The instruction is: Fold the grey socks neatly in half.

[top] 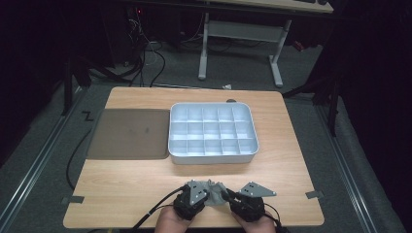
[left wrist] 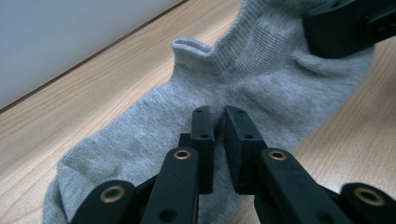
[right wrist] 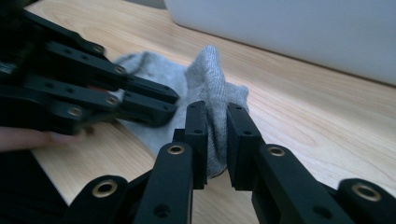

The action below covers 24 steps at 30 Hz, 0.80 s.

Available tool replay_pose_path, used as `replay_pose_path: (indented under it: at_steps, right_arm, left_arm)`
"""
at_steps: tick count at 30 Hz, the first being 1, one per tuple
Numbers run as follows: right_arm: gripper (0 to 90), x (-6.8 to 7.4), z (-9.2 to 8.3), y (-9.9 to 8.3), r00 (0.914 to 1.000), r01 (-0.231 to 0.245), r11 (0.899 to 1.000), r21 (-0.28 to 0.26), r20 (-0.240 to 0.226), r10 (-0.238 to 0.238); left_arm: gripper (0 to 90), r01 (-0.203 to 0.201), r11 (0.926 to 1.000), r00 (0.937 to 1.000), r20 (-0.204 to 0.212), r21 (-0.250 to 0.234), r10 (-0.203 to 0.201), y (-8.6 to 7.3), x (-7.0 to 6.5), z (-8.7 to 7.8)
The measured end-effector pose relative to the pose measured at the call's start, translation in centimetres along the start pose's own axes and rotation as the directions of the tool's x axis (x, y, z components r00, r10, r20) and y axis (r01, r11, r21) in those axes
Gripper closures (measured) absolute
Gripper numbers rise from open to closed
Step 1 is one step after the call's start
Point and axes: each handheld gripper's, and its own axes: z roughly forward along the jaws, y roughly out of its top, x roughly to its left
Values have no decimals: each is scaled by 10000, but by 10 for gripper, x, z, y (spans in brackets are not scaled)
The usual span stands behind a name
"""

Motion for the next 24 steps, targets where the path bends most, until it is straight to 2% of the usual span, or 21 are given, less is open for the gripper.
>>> replay_pose_path:
  at_steps: [3, 13, 18, 21, 24]
  right_arm:
    - [813, 5, 1, 3, 10000, -44, 9998, -195, -39, 44]
    - [825, 21, 14, 26, 9992, 277, 9981, -553, -271, -293]
    - [830, 22, 15, 27, 9991, 323, 9978, -576, -266, -339]
    - [831, 18, 14, 24, 9994, 193, 9975, -675, -288, -213]
    - [831, 15, 11, 22, 9998, 56, 9975, -711, -187, -70]
  left_arm:
    - [824, -51, 10000, 10000, -37, 29, 51, 0, 0, 0]
    - [828, 112, 9999, 9999, -1, -3, -112, 0, 0, 0]
    - [827, 332, 9994, 9993, 170, -23, -332, 1, 1, 1]
    - [824, 551, 9985, 9977, 398, -67, -548, 2, 1, 2]
    - [771, 645, 9974, 9966, 541, -326, -627, 2, 1, 0]
